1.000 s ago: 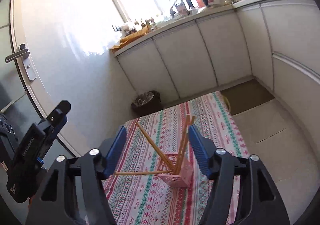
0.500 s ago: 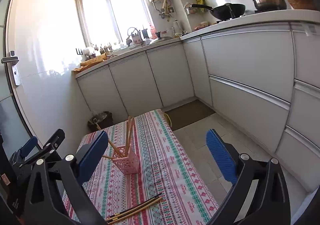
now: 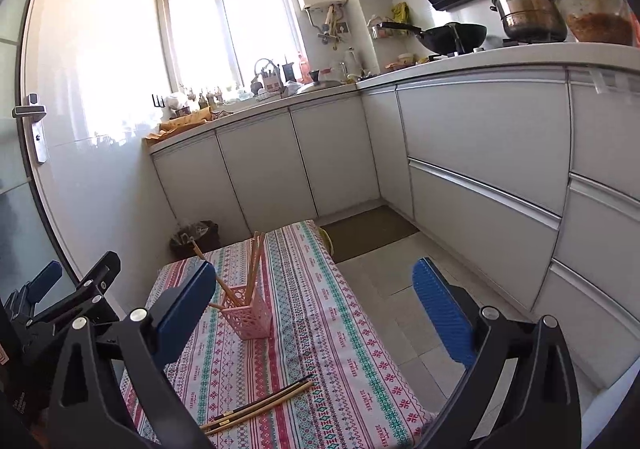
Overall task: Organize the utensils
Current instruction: 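Move both open tools back toward the remaining chopsticks, then grasp a wooden chopstick with the left tool while the right tool grasps another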
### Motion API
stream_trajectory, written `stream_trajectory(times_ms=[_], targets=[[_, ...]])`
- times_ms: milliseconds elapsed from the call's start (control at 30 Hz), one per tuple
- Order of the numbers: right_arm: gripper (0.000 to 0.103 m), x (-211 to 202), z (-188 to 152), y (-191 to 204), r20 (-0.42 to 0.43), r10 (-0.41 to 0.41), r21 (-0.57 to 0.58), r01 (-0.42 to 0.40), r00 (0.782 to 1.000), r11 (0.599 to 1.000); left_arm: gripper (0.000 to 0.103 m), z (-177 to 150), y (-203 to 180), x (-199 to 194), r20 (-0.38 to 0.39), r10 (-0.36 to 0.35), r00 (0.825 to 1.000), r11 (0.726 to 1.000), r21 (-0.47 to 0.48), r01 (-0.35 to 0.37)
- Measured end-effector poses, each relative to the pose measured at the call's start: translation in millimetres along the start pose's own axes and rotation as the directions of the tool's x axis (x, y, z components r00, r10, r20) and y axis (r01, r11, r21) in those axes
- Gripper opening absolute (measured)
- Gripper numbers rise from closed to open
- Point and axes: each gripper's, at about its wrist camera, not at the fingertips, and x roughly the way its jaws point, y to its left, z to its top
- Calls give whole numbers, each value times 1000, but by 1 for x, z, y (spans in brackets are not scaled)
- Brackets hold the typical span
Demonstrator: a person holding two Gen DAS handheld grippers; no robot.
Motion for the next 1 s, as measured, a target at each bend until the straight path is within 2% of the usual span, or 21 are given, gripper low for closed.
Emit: stream_trajectory(times_ms=[333,533,633,700,733,767,833,867,900,933,1000], targets=[[96,12,-8,8,-47,-6,-40,4,999,999,96,-8,1,15,-55,7,998,1000,17,-6],[96,30,-20,3,-130,0,-27,-4,991,1000,96,-17,-2,27,-106,6,994,999,35,-2],[96,38,-29,2,-165,13,-26,-17,986,1000,96,-26,-6,39,-157,-5,988,998,62,15],[96,46,-38,0,-204,28,-18,-32,979,999,96,-37,-11,56,-236,-41,971,994,92,64],[96,51,-42,-1,-228,40,-11,-44,973,999,96,-45,-15,69,-308,-93,947,985,109,132],[96,55,-47,-2,-251,54,-5,-57,967,998,96,-54,-19,82,-386,-148,911,971,119,208],[96,63,-57,-6,-289,70,6,-71,955,997,96,-75,-27,108,-525,-225,820,935,121,334],[96,68,-63,-10,-308,74,17,-72,949,997,96,-87,-30,122,-592,-244,768,916,119,382],[96,74,-68,-14,-325,79,30,-74,942,997,94,-98,-33,133,-646,-243,724,905,118,409],[96,79,-73,-19,-344,86,43,-76,935,996,90,-112,-36,146,-708,-227,669,894,120,431],[96,94,-84,-28,-391,106,69,-86,914,994,88,-136,-39,167,-797,-184,576,884,122,451]])
